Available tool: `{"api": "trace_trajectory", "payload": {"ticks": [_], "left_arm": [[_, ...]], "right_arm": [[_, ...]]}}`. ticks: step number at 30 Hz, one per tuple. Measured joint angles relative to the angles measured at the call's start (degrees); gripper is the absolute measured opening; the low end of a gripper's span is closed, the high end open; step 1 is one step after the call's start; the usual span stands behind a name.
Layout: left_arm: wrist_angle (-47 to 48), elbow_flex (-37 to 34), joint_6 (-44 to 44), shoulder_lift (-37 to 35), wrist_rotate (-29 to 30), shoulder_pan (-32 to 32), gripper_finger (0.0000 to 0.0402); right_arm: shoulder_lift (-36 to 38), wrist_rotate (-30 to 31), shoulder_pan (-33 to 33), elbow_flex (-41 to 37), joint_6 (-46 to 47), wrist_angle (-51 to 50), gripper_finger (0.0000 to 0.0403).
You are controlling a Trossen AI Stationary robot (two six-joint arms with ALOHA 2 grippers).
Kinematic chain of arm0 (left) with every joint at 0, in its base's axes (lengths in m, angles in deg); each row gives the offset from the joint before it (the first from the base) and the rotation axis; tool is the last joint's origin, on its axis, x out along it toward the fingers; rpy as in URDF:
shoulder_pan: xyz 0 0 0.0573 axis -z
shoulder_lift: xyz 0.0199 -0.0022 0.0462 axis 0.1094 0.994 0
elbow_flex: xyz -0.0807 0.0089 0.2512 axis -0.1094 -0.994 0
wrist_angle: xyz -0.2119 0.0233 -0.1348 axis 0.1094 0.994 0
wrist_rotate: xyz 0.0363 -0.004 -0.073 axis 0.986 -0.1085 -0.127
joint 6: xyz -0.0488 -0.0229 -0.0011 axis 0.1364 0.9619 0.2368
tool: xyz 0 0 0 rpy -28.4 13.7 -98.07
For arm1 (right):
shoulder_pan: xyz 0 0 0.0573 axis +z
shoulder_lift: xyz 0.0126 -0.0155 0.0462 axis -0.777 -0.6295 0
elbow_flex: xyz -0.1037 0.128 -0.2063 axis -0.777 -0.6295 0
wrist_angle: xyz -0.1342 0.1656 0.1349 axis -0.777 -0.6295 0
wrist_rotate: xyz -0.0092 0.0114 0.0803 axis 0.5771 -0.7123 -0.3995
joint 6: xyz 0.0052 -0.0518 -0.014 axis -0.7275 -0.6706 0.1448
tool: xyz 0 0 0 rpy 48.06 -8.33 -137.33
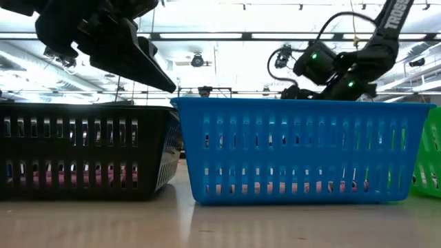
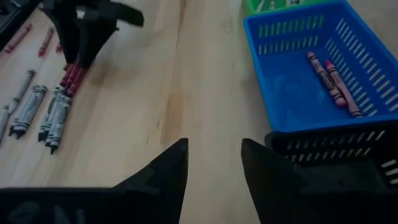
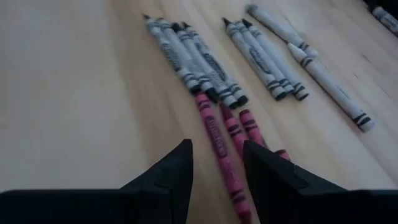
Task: Sort crayons
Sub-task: Put the black crayon into the left blue bin
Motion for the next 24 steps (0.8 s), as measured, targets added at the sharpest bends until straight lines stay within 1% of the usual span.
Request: {"api": "trace_trajectory", "payload": {"ticks": [4,6,9,13,17,24], "left_arm": [[0.17,0.00,-0.24,0.00,0.00,-0.79,0.0160],[0.47,0.00,-0.88,0.00,0.01,-0.83,0.0160],[0.98,0.00,-1.23,0.00,-0.04,-0.77,0.0160],[1.89,-0.02,-1.47,0.00,-0.03,-1.05,0.0160],[2.41,-0.02,-2.26,0.00,-0.07,-2.04,0.0160],[2.46,-0.02,-4.53,0.00,-0.04,-3.53,0.0160]], "right_arm": [[-3.90,0.80,-0.82,1.49,0.34,0.58,0.0147],[-5.56,0.29,-1.21,1.99,1.12,0.94,0.0147],[-6.62,0.15,-1.18,2.43,1.56,0.49,0.0146],[-5.93,0.47,-0.32,2.51,1.58,-1.99,0.0138],[-4.55,0.61,0.52,2.35,1.55,-3.92,0.0113],[-2.47,-1.06,0.55,2.29,2.92,-6.16,0.0058]]}}
